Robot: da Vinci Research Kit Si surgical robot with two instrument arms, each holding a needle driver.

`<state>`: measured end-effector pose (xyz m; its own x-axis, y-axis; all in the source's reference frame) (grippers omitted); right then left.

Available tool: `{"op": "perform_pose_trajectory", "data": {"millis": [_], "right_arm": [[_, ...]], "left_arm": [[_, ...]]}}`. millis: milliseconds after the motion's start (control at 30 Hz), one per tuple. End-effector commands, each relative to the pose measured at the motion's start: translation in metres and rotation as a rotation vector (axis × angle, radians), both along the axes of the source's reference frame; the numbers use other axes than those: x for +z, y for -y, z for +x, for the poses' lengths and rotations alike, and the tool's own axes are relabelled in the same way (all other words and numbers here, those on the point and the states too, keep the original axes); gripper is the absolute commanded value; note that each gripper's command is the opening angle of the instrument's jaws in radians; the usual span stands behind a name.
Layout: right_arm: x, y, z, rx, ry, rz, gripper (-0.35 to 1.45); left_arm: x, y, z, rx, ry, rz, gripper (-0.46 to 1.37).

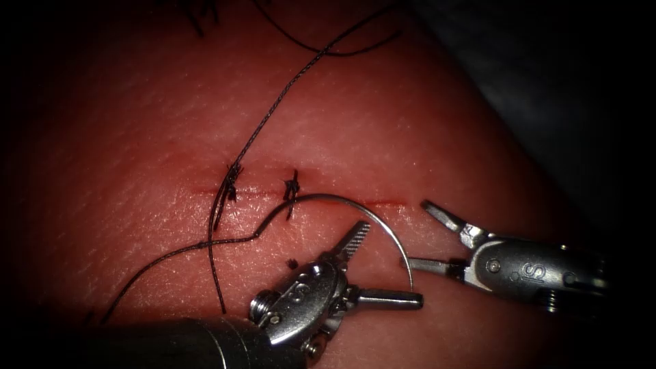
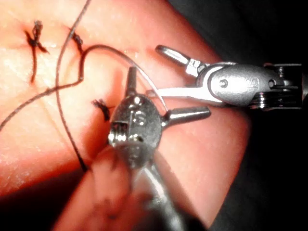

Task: Wound Closure
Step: Pick up the needle with the left gripper

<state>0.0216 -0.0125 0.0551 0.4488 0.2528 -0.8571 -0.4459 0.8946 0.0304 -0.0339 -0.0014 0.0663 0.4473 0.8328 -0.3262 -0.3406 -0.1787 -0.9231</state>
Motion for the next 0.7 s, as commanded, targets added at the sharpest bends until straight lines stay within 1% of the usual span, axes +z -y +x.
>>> {"op": "perform_pose_trajectory", "data": {"millis": [33, 133, 367, 600, 667, 700], "right_arm": [[0.0000, 0.0000, 0.0001, -0.002, -0.001, 0.002, 1.25], [0.0000, 0.0001, 0.0003, 0.000, 0.000, 0.002, 1.26], [0.0001, 0.0002, 0.0008, 0.004, 0.002, 0.000, 1.28], [0.0003, 0.0003, 0.0011, 0.006, 0.003, -0.001, 1.30], [0.0003, 0.0004, 0.0012, 0.007, 0.004, -0.002, 1.30], [0.0003, 0.0006, 0.0012, 0.007, 0.003, -0.003, 1.30]], "left_arm": [[0.0002, -0.0002, 0.0000, -0.012, 0.023, 0.014, 1.16], [0.0012, -0.0005, 0.0001, -0.050, 0.054, 0.053, 1.16], [0.0029, -0.0012, -0.0003, -0.083, 0.071, 0.104, 1.19], [0.0047, -0.0012, -0.0019, -0.108, 0.092, 0.140, 1.22], [0.0052, -0.0012, -0.0023, -0.112, 0.091, 0.140, 1.21], [0.0058, -0.0011, -0.0026, -0.116, 0.094, 0.144, 1.18]]}}
